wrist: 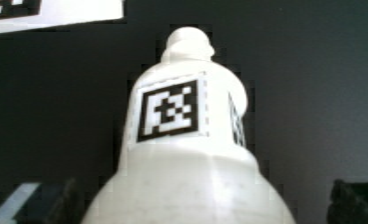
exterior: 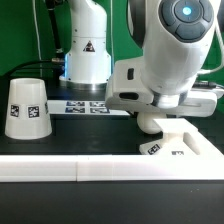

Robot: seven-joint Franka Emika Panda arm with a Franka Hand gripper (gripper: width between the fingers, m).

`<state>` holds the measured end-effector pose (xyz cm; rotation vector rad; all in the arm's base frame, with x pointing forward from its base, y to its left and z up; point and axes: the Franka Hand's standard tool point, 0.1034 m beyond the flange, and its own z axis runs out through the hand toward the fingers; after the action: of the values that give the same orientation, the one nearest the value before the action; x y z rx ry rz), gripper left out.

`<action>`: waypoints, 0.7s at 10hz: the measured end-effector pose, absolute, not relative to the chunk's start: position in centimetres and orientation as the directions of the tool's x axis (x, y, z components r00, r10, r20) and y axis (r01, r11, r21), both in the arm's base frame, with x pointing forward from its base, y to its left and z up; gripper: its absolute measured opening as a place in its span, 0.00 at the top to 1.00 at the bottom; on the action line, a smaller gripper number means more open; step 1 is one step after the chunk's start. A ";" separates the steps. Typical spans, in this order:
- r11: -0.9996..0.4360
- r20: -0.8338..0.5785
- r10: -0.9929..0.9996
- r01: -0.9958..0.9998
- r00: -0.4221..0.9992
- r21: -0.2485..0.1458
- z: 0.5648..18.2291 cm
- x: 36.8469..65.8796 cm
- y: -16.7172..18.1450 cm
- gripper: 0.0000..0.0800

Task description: Assemble lamp

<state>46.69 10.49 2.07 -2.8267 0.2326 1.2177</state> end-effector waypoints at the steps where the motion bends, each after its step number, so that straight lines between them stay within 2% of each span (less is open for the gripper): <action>1: -0.987 -0.725 -0.113 -0.158 0.680 0.006 2.0 46.7 10.4 0.13; 4: -0.987 -0.715 -0.115 -0.162 0.690 0.002 1.8 47.1 10.2 0.13; 5: -0.987 -0.715 -0.115 -0.162 0.690 0.002 1.8 47.1 10.2 0.28; 7: -0.986 -0.714 -0.120 -0.168 0.690 0.003 1.8 47.2 9.8 0.28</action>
Offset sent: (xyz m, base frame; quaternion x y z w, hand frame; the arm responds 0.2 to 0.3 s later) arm 0.0062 -0.0001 0.0009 0.0045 0.0067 0.0134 0.9999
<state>47.19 9.76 1.79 -2.8308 0.2411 1.1883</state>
